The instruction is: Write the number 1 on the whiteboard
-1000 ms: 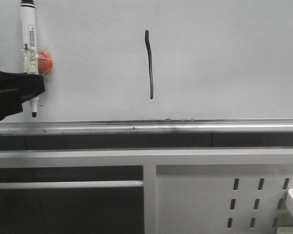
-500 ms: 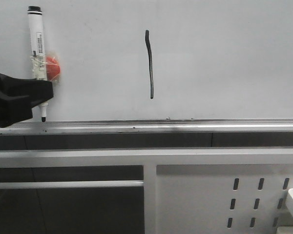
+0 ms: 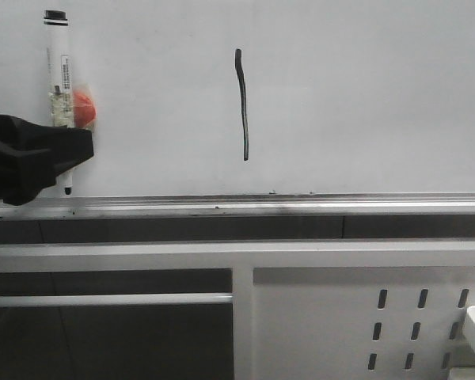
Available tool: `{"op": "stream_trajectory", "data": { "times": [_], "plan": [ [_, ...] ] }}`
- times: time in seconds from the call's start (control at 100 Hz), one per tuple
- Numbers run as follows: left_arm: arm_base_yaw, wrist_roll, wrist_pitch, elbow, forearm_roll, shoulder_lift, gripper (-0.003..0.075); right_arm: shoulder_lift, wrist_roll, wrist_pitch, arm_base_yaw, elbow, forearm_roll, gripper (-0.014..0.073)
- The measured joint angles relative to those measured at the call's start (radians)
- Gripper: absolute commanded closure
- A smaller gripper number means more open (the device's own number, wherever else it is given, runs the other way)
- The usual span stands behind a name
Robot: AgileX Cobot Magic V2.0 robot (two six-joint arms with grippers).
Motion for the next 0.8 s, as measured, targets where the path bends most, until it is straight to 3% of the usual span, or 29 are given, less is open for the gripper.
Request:
{"op": "stream_trajectory", "data": {
  "times": [0.28, 0.48, 0.56, 0.65, 0.8],
  "plan": [
    [0.0, 0.0, 0.0, 0.007, 0.016, -0.007, 0.0351, 0.0, 0.0, 0.0, 0.0, 0.0, 0.0, 0.0652],
    [0.0, 0.0, 0.0, 0.084, 0.016, -0.115, 0.0365, 0.0, 0.0, 0.0, 0.0, 0.0, 0.0, 0.0652],
    [0.0, 0.0, 0.0, 0.12, 0.021, -0.186, 0.0486, 0.0, 0.0, 0.0, 0.0, 0.0, 0.0, 0.0652],
    [0.0, 0.003, 0.0, 0.16, 0.043, -0.273, 0.0745, -0.014, 0.0, 0.0, 0.0, 0.0, -0.004, 0.0652],
    [0.0, 0.029, 0.0, 0.22, 0.081, -0.401, 0.074, -0.096, 0.0, 0.057, 0.0, 0.001, -0.004, 0.0652]
  ]
}}
